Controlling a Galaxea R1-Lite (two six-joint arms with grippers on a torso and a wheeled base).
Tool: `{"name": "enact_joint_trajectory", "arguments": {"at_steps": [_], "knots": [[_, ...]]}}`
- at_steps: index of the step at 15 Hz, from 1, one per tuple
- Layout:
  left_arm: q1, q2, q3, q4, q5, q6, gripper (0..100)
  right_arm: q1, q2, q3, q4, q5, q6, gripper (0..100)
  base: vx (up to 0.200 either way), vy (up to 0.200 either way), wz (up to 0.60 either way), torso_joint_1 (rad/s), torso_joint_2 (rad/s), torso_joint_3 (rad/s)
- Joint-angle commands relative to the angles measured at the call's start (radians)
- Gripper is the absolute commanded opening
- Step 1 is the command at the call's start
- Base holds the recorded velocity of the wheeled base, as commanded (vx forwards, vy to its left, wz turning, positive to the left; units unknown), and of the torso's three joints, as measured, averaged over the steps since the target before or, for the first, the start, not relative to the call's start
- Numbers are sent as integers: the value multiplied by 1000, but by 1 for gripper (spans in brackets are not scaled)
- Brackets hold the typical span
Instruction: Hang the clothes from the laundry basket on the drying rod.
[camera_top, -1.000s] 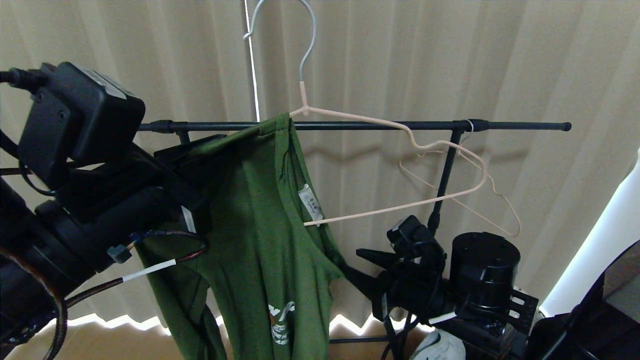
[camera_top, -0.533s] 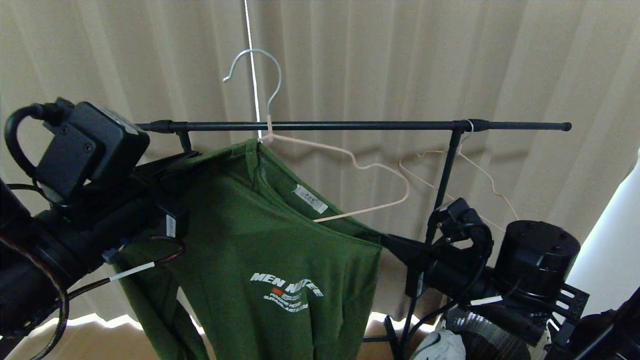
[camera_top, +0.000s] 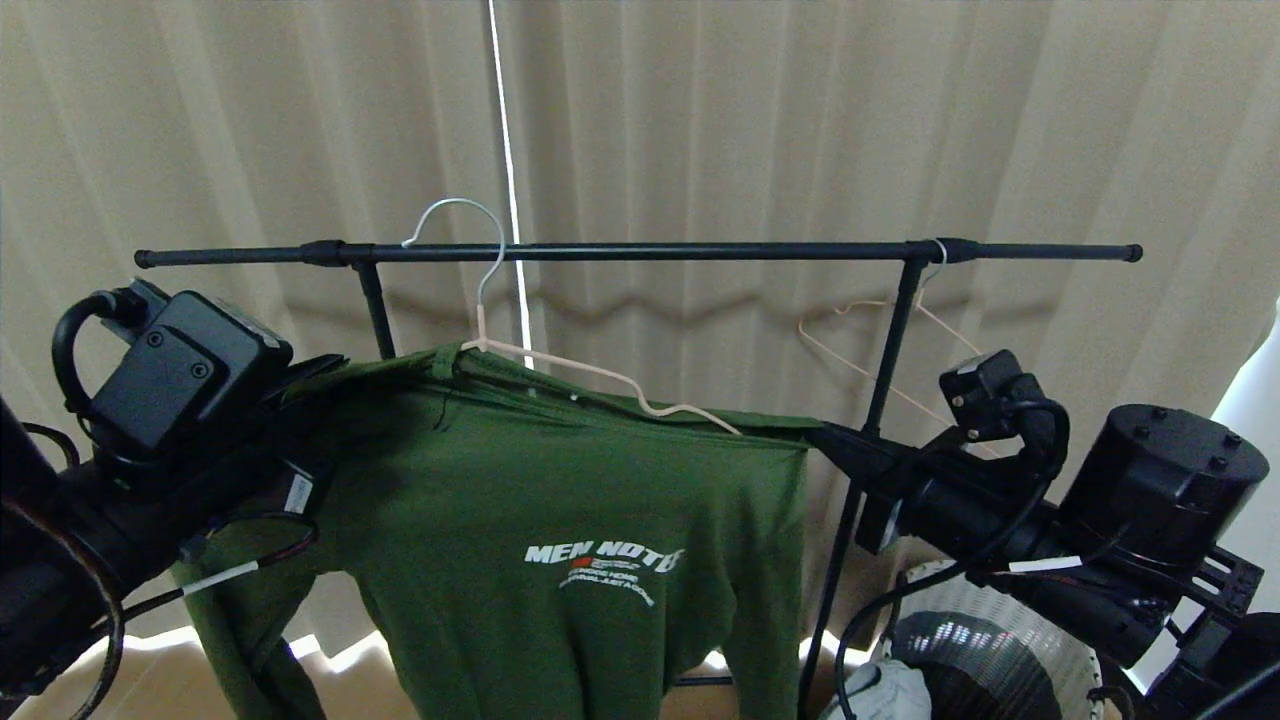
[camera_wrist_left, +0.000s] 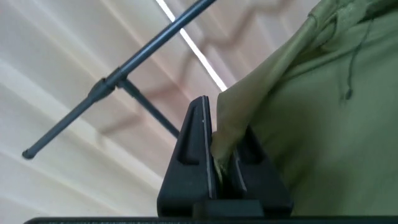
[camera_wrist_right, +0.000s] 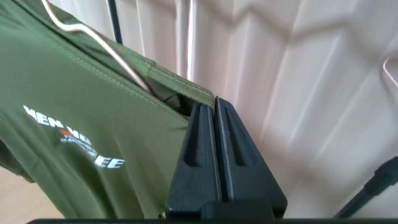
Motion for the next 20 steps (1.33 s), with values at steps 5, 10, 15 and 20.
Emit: {"name": "enact_joint_trajectory", "arguments": {"at_steps": [5,10,15,20], "knots": [[11,8,15,0,5,-1,0,66,-43,-1,18,21,-37,0,0,0,0,0,0,0],[6,21,12,-2,6,-9,0,216,-51,2,44,19,-46,100,0,0,0,0,0,0],[-107,17,20,-2,5,-161,0,250,-2,-71,30,18,-84,100,0,0,0,0,0,0],[-199,14,52,-2,5,-231,0,199,46,-219,40,18,-227,100,0,0,0,0,0,0]]}}
